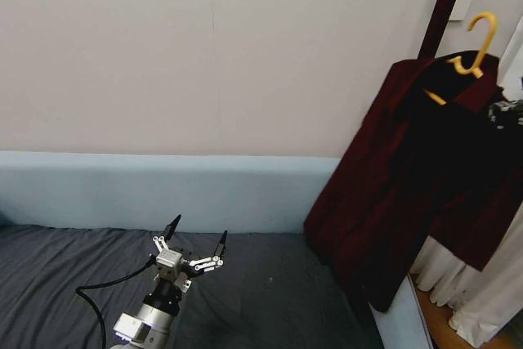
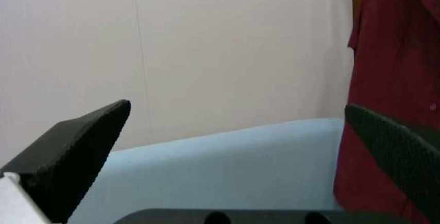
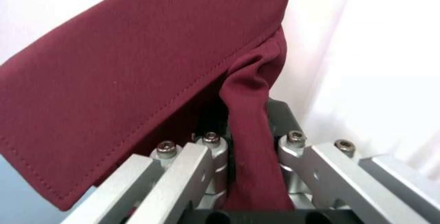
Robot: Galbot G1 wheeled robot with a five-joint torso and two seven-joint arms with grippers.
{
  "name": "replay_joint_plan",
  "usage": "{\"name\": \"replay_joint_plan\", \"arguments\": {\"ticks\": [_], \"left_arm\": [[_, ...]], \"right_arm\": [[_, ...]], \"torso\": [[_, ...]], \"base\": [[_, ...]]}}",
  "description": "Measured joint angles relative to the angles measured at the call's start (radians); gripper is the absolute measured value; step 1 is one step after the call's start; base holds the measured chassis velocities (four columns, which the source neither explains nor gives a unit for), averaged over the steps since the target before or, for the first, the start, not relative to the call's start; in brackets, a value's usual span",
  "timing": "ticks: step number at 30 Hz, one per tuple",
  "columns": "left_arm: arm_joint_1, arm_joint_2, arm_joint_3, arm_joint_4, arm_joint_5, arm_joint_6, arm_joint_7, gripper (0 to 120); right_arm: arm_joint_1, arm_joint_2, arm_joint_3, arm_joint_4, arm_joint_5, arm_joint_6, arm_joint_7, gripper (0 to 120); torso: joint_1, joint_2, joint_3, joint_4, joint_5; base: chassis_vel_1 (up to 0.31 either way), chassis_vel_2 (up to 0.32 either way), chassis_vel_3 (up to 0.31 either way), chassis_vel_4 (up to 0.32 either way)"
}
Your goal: Pick up the clothes from the sofa and hang them on the clothes hanger.
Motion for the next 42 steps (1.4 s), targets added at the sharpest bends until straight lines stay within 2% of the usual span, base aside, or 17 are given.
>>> {"name": "replay_joint_plan", "arguments": {"ticks": [7, 11, 20, 23, 26, 27, 31, 32, 35, 40, 42], "left_arm": [[0.002, 0.008, -0.009, -0.015, -0.001, 0.03, -0.007, 103], [0.007, 0.007, -0.014, -0.022, -0.001, 0.046, -0.011, 100], [0.009, 0.001, -0.017, -0.015, 0.001, 0.05, -0.019, 100], [0.01, 0.003, -0.019, -0.012, 0.0, 0.051, -0.023, 100], [0.009, 0.008, -0.026, -0.003, 0.0, 0.05, -0.037, 100], [0.009, 0.008, -0.026, -0.003, 0.0, 0.05, -0.037, 100], [0.012, 0.007, -0.028, 0.005, 0.0, 0.035, -0.05, 100], [0.012, 0.007, -0.028, 0.005, 0.0, 0.035, -0.05, 100], [0.009, 0.005, -0.024, 0.011, 0.002, 0.032, -0.051, 100], [0.007, 0.0, -0.022, 0.011, 0.01, 0.032, -0.051, 100], [0.009, -0.005, -0.022, 0.011, 0.02, 0.031, -0.052, 100]], "right_arm": [[0.073, 0.091, -0.063, -0.173, -0.212, 0.017, -0.059, 7], [0.19, 0.187, -0.171, -0.318, -0.349, 0.041, -0.13, 7], [0.404, 0.32, -0.359, -0.493, -0.512, 0.111, -0.203, 7], [0.452, 0.338, -0.397, -0.512, -0.542, 0.118, -0.211, 7], [0.604, 0.369, -0.514, -0.545, -0.584, 0.085, -0.211, 7], [0.604, 0.369, -0.514, -0.545, -0.584, 0.085, -0.211, 7], [0.802, 0.387, -0.688, -0.593, -0.613, 0.036, -0.209, 7], [0.802, 0.387, -0.688, -0.593, -0.613, 0.036, -0.209, 7], [0.929, 0.427, -0.804, -0.657, -0.625, 0.023, -0.21, 7], [1.001, 0.465, -0.865, -0.694, -0.667, 0.016, -0.205, 7], [1.055, 0.506, -0.908, -0.728, -0.683, 0.0, -0.168, 7]], "torso": [[0.0, 0.0, 0.0, -0.0002, 0.0], [0.0, 0.0, 0.0, -0.0005, 0.0], [0.0, 0.0, 0.0, 0.0003, 0.0], [0.0, 0.0, 0.0, 0.0003, 0.0], [0.0, 0.0, 0.0, 0.0, -0.0007], [0.0, 0.0, 0.0, 0.0, -0.0007], [0.0, 0.0, 0.0, -0.0003, -0.0006], [0.0, 0.0, 0.0, -0.0003, -0.0006], [0.0, 0.0, 0.0, -0.0003, -0.0003], [0.0, 0.0, 0.0, 0.0, -0.0006], [0.0, 0.0, 0.0, 0.0, -0.0004]], "base": [[0.0, 0.0, 0.0, 0.0], [0.0, 0.0, 0.0, 0.0], [0.0, 0.0, 0.0, 0.0], [0.0, 0.0, 0.0, 0.0], [0.0, 0.0, 0.0, 0.0], [0.0, 0.0, 0.0, 0.0], [0.0, 0.0, 0.0, 0.0], [0.0, 0.0, 0.0, 0.0], [0.0, 0.0, 0.0, 0.0], [0.0, 0.0, 0.0, 0.0], [0.0, 0.0, 0.0, 0.0]]}}
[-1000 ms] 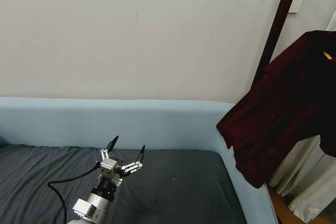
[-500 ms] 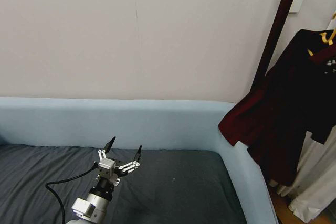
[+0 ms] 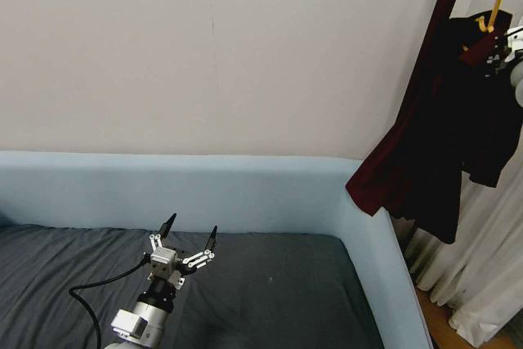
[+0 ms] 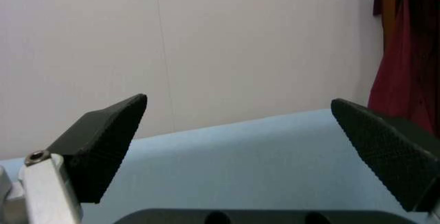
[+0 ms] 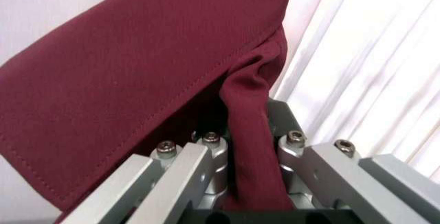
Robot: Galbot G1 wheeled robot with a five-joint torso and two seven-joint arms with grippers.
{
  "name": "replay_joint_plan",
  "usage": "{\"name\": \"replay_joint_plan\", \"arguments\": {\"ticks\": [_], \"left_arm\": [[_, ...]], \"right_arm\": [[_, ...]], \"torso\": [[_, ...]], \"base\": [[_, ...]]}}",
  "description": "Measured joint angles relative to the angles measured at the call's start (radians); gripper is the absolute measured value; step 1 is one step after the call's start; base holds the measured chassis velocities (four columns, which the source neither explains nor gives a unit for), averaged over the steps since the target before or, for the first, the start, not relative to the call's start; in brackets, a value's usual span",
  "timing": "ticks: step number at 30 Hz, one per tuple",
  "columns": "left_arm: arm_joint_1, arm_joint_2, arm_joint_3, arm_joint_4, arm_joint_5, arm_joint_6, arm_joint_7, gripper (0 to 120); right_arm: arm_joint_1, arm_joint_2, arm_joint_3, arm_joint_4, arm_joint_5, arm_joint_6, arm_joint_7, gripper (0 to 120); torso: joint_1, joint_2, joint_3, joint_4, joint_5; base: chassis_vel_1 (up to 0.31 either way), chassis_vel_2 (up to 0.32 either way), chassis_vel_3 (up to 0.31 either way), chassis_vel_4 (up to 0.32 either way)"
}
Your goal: Pick up the clothes from the sofa and hang them on the clothes hanger.
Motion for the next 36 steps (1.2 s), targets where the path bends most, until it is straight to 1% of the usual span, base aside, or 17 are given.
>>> {"name": "replay_joint_plan", "arguments": {"ticks": [1, 2, 4, 5, 8, 9, 11, 15, 18, 19, 20, 23, 24, 26, 29, 36], "left_arm": [[0.001, -0.001, -0.001, 0.0, 0.002, -0.001, -0.002, 100], [0.001, -0.001, -0.001, 0.0, 0.002, -0.001, -0.002, 100], [0.005, -0.003, -0.004, 0.003, 0.005, -0.003, -0.007, 100], [0.005, -0.003, -0.004, 0.003, 0.005, -0.003, -0.007, 100], [0.008, -0.012, -0.006, 0.008, 0.011, -0.012, -0.014, 100], [0.008, -0.012, -0.006, 0.008, 0.011, -0.012, -0.014, 100], [0.009, -0.016, -0.006, 0.014, 0.014, -0.017, -0.015, 100], [0.005, -0.02, -0.003, 0.025, 0.016, -0.024, -0.016, 100], [-0.003, -0.026, 0.004, 0.037, 0.016, -0.025, -0.016, 100], [-0.003, -0.026, 0.004, 0.037, 0.016, -0.025, -0.016, 100], [-0.006, -0.029, 0.008, 0.04, 0.017, -0.025, -0.016, 100], [-0.009, -0.033, 0.013, 0.045, 0.017, -0.027, -0.016, 100], [-0.009, -0.033, 0.013, 0.045, 0.017, -0.027, -0.016, 100], [-0.01, -0.033, 0.013, 0.048, 0.017, -0.03, -0.016, 100], [-0.01, -0.029, 0.011, 0.055, 0.017, -0.039, -0.018, 100], [-0.012, -0.025, 0.01, 0.06, 0.017, -0.045, -0.022, 100]], "right_arm": [[0.022, 0.019, -0.012, -0.016, 0.0, -0.011, 0.021, 7], [0.022, 0.019, -0.012, -0.016, 0.0, -0.011, 0.021, 7], [0.071, 0.061, -0.036, -0.059, 0.017, -0.032, 0.078, 7], [0.071, 0.061, -0.036, -0.059, 0.017, -0.032, 0.078, 7], [0.14, 0.134, -0.054, -0.151, 0.092, -0.039, 0.184, 7], [0.14, 0.134, -0.054, -0.151, 0.092, -0.039, 0.184, 7], [0.16, 0.163, -0.055, -0.18, 0.106, -0.031, 0.212, 7], [0.172, 0.189, -0.061, -0.199, 0.111, -0.018, 0.235, 7], [0.191, 0.24, -0.062, -0.244, 0.14, -0.017, 0.305, 7], [0.191, 0.24, -0.062, -0.244, 0.14, -0.017, 0.305, 7], [0.195, 0.254, -0.064, -0.255, 0.15, -0.017, 0.33, 7], [0.208, 0.294, -0.066, -0.293, 0.169, -0.016, 0.39, 7], [0.208, 0.294, -0.066, -0.293, 0.169, -0.016, 0.39, 7], [0.219, 0.319, -0.065, -0.325, 0.184, -0.009, 0.418, 7], [0.228, 0.34, -0.06, -0.353, 0.19, 0.001, 0.426, 7], [0.233, 0.367, -0.03, -0.389, 0.192, 0.007, 0.431, 7]], "torso": [[0.0, 0.0, 0.0, 0.0, 0.0], [0.0, 0.0, 0.0, 0.0, 0.0], [0.0, 0.0, 0.0, 0.0, -0.0001], [0.0, 0.0, 0.0, 0.0, -0.0001], [0.0, 0.0, 0.0, 0.0, -0.0001], [0.0, 0.0, 0.0, 0.0, -0.0001], [0.0, 0.0, 0.0, 0.0003, -0.0002], [0.0, 0.0, 0.0, -0.0003, 0.0002], [0.0, 0.0, 0.0, -0.0003, 0.0], [0.0, 0.0, 0.0, -0.0003, 0.0], [0.0, 0.0, 0.0, 0.0001, 0.0], [0.0, 0.0, 0.0, 0.0001, -0.0001], [0.0, 0.0, 0.0, 0.0001, -0.0001], [0.0, 0.0, 0.0, -0.0001, 0.0], [0.0, 0.0, 0.0, 0.0, -0.0001], [0.0, 0.0, 0.0, -0.0002, 0.0002]], "base": [[0.0, 0.0, 0.0, 0.0], [0.0, 0.0, 0.0, 0.0], [0.0, 0.0, 0.0, 0.0], [0.0, 0.0, 0.0, 0.0], [0.0, 0.0, 0.0, 0.0], [0.0, 0.0, 0.0, 0.0], [0.0, 0.0, 0.0, 0.0], [0.0, 0.0, 0.0, 0.0], [0.0, 0.0, 0.0, 0.0], [0.0, 0.0, 0.0, 0.0], [0.0, 0.0, 0.0, 0.0], [0.0, 0.0, 0.0, 0.0], [0.0, 0.0, 0.0, 0.0], [0.0, 0.0, 0.0, 0.0], [0.0, 0.0, 0.0, 0.0], [0.0, 0.0, 0.0, 0.0]]}}
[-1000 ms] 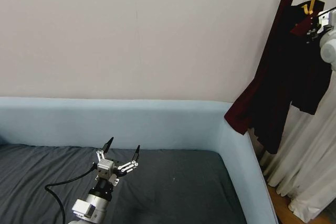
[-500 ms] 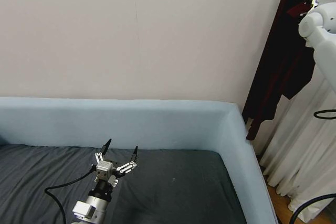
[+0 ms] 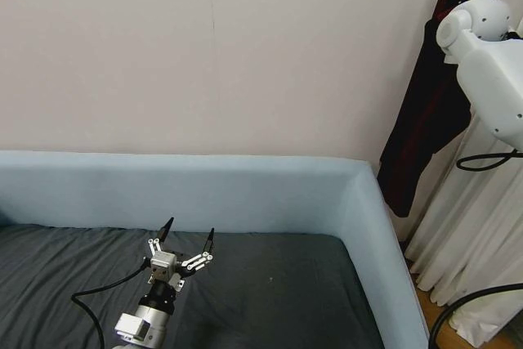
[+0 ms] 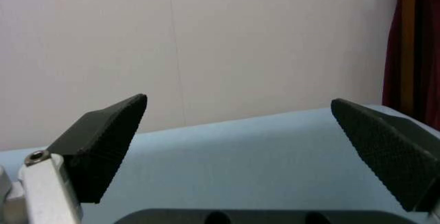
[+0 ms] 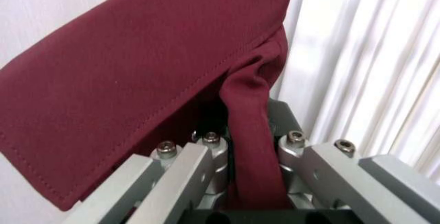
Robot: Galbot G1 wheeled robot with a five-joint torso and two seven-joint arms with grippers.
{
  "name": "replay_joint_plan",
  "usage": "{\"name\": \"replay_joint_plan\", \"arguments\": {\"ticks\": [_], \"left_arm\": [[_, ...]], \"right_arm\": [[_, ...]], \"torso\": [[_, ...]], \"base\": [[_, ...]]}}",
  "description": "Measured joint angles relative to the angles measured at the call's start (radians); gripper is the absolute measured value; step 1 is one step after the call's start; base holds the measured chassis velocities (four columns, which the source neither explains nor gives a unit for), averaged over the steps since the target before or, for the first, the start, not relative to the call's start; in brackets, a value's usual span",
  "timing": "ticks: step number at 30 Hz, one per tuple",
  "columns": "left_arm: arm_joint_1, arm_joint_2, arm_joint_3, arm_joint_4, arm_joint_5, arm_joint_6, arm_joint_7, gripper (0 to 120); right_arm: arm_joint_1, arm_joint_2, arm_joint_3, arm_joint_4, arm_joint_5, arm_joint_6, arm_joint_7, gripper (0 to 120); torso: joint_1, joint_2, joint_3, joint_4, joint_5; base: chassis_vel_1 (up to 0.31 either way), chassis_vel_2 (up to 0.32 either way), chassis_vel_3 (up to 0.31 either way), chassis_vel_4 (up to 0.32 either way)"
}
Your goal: Pick up the clothes from the sofa and hang them on the clothes hanger.
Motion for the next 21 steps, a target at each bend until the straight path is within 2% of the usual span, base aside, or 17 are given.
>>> {"name": "replay_joint_plan", "arguments": {"ticks": [15, 21], "left_arm": [[-0.005, -0.001, 0.004, 0.004, -0.001, -0.006, -0.002, 100], [-0.003, -0.002, 0.004, 0.004, 0.0, -0.008, -0.002, 100]], "right_arm": [[-0.003, 0.002, 0.033, -0.059, 0.046, -0.005, 0.001, 7], [-0.017, 0.001, 0.045, -0.069, 0.045, -0.007, -0.006, 1]], "torso": [[0.0, 0.0, 0.0, 0.0001, 0.0], [0.0, 0.0, 0.0, 0.0, 0.0001]], "base": [[0.0, 0.0, 0.0, 0.0], [0.0, 0.0, 0.0, 0.0]]}}
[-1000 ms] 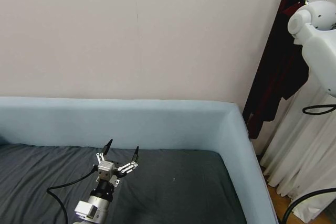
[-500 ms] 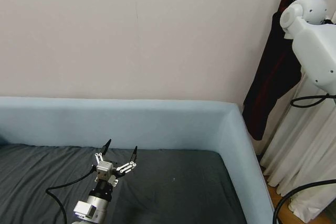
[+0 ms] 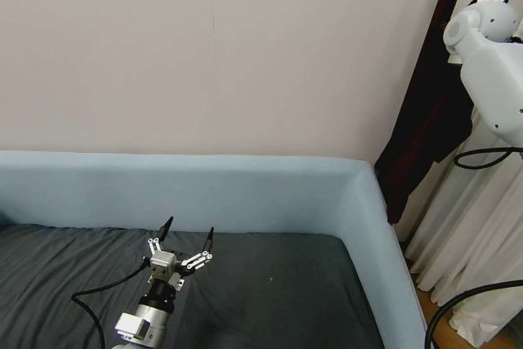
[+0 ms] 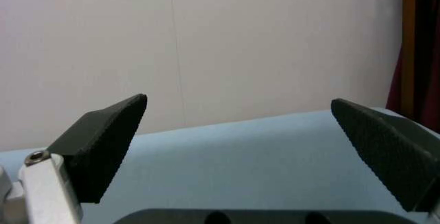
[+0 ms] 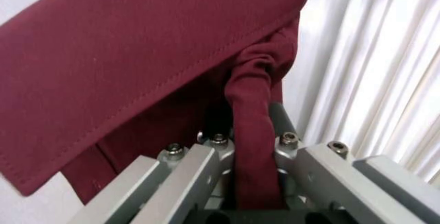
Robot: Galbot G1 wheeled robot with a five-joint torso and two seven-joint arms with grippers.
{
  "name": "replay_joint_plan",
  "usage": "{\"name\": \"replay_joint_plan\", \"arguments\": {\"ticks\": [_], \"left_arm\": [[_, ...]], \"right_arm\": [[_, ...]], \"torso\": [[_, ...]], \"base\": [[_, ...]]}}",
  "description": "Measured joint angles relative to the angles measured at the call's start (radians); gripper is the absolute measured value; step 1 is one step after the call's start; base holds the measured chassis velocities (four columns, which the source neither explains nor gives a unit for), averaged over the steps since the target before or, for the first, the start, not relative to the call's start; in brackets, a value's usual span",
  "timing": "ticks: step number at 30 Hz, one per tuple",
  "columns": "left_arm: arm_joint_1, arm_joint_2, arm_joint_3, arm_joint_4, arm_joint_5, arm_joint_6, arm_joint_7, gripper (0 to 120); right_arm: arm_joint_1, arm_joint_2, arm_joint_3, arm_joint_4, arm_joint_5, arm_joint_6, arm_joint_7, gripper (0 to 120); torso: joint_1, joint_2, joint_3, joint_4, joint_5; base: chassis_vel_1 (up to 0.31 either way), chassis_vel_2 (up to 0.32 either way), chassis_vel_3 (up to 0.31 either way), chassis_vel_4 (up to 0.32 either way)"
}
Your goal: Pick up the clothes from the sofa and hang them on the clothes hanger.
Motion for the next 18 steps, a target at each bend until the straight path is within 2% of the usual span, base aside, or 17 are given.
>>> {"name": "replay_joint_plan", "arguments": {"ticks": [8, 13, 16, 17, 18], "left_arm": [[0.001, 0.001, -0.002, -0.001, 0.0, -0.001, -0.002, 100], [0.001, -0.003, 0.002, 0.0, 0.004, -0.001, -0.002, 100], [0.003, -0.007, 0.004, 0.002, 0.007, -0.005, -0.002, 100], [0.003, -0.008, 0.004, 0.002, 0.007, -0.009, -0.002, 100], [0.003, -0.008, 0.004, 0.002, 0.007, -0.009, -0.002, 100]], "right_arm": [[-0.02, -0.015, 0.002, 0.022, -0.004, 0.0, -0.022, 4], [-0.039, -0.048, -0.016, 0.101, -0.006, 0.024, -0.069, 22], [-0.063, -0.102, -0.041, 0.242, 0.015, -0.012, -0.04, 34], [-0.078, -0.136, -0.048, 0.332, 0.054, -0.049, -0.008, 39], [-0.078, -0.136, -0.048, 0.332, 0.054, -0.049, -0.008, 39]], "torso": [[0.0, 0.0, 0.0, 0.0, -0.0004], [0.0, 0.0, 0.0, 0.0001, 0.0], [0.0, 0.0, 0.0, 0.0002, -0.0002], [0.0, 0.0, 0.0, 0.0, -0.0002], [0.0, 0.0, 0.0, 0.0, -0.0002]], "base": [[0.0, 0.0, 0.0, 0.0], [0.0, 0.0, 0.0, 0.0], [0.0, 0.0, 0.0, 0.0], [0.0, 0.0, 0.0, 0.0], [0.0, 0.0, 0.0, 0.0]]}}
